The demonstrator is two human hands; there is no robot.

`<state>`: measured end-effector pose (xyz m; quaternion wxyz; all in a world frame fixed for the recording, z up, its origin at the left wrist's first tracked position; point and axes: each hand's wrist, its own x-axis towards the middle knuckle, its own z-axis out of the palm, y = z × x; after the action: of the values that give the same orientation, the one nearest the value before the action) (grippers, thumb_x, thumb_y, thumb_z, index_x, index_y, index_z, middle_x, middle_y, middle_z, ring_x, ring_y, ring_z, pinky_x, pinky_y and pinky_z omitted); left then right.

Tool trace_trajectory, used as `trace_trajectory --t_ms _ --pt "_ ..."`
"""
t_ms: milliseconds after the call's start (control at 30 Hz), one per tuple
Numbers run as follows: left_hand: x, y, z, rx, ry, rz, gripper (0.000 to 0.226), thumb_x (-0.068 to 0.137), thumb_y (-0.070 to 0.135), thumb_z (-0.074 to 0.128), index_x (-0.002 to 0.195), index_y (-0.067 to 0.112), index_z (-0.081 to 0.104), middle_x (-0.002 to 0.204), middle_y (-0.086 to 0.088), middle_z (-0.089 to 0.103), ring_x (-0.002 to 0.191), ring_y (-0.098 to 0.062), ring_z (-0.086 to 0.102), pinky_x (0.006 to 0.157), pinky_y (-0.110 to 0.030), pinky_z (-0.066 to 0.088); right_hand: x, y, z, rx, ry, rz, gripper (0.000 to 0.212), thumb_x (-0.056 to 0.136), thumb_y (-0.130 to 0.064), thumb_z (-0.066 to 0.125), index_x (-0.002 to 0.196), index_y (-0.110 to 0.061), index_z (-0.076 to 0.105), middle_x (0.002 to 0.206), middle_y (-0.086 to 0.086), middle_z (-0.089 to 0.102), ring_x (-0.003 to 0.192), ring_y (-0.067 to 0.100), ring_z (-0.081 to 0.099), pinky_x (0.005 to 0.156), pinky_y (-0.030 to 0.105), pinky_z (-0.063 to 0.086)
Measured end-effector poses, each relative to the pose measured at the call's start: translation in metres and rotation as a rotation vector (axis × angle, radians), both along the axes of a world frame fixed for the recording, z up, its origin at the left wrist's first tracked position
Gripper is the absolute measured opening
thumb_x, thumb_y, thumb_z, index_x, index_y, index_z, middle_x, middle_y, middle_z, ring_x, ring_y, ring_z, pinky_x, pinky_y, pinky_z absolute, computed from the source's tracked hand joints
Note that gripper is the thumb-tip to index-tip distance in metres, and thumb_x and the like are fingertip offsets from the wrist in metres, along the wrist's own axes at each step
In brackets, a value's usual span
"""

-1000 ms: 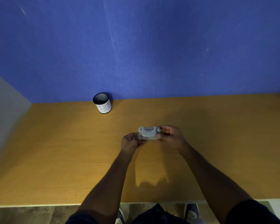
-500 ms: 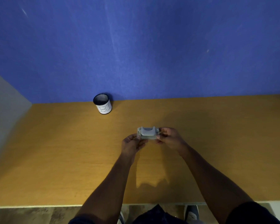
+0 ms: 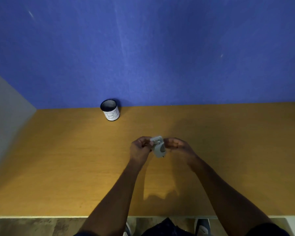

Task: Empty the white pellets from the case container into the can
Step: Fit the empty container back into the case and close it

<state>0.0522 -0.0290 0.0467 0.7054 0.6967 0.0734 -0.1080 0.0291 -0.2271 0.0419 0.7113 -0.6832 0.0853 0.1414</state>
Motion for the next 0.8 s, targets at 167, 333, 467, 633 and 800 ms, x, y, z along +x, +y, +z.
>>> trace_trajectory --t_ms 167,333,467,633,800 --pt "-0.002 -0.002 -0.006 0.261 -0.124 -0.088 0.017 0.088 0.004 0.070 0.094 0.018 0.075 0.090 -0.007 0.079 0.086 -0.021 0.076 0.079 -0.043 0.063 0.013 0.004 0.008 -0.272 -0.174 0.030 0.019 0.088 -0.025 0.077 0.107 -0.023 0.077 0.100 -0.006 0.078 0.091 0.006 0.073 0.080 0.021 0.057" --pt "-0.005 -0.002 -0.004 0.187 -0.090 -0.111 0.013 0.089 0.004 0.071 0.095 0.014 0.077 0.093 -0.012 0.079 0.089 -0.027 0.076 0.080 -0.044 0.063 0.025 0.003 0.018 -0.533 -0.230 0.176 0.020 0.082 -0.043 0.077 0.095 -0.028 0.079 0.085 -0.013 0.078 0.078 0.001 0.072 0.068 0.018 0.056" --pt "-0.006 -0.002 0.001 0.017 0.054 -0.044 0.008 0.092 0.009 0.069 0.098 0.006 0.075 0.091 -0.013 0.078 0.080 -0.021 0.073 0.068 -0.037 0.061 0.032 0.002 0.022 -0.389 -0.159 0.172 0.017 0.083 -0.037 0.079 0.095 -0.025 0.078 0.087 -0.002 0.078 0.076 0.006 0.075 0.063 0.022 0.060" --pt "-0.006 0.000 0.008 -0.243 0.260 0.051 0.016 0.094 0.017 0.068 0.103 0.005 0.072 0.082 -0.005 0.076 0.073 -0.017 0.072 0.060 -0.033 0.059 0.022 0.002 0.012 0.092 -0.060 0.058 0.028 0.089 -0.009 0.075 0.116 -0.007 0.073 0.103 0.010 0.079 0.095 0.021 0.076 0.074 0.027 0.063" --pt "-0.008 0.003 0.009 -0.379 0.294 0.008 0.018 0.098 0.011 0.059 0.104 0.008 0.076 0.096 -0.010 0.078 0.083 -0.023 0.075 0.063 -0.038 0.061 0.018 0.003 0.008 0.141 -0.060 -0.021 0.027 0.088 -0.009 0.075 0.114 -0.002 0.074 0.102 0.011 0.079 0.092 0.023 0.076 0.072 0.026 0.062"
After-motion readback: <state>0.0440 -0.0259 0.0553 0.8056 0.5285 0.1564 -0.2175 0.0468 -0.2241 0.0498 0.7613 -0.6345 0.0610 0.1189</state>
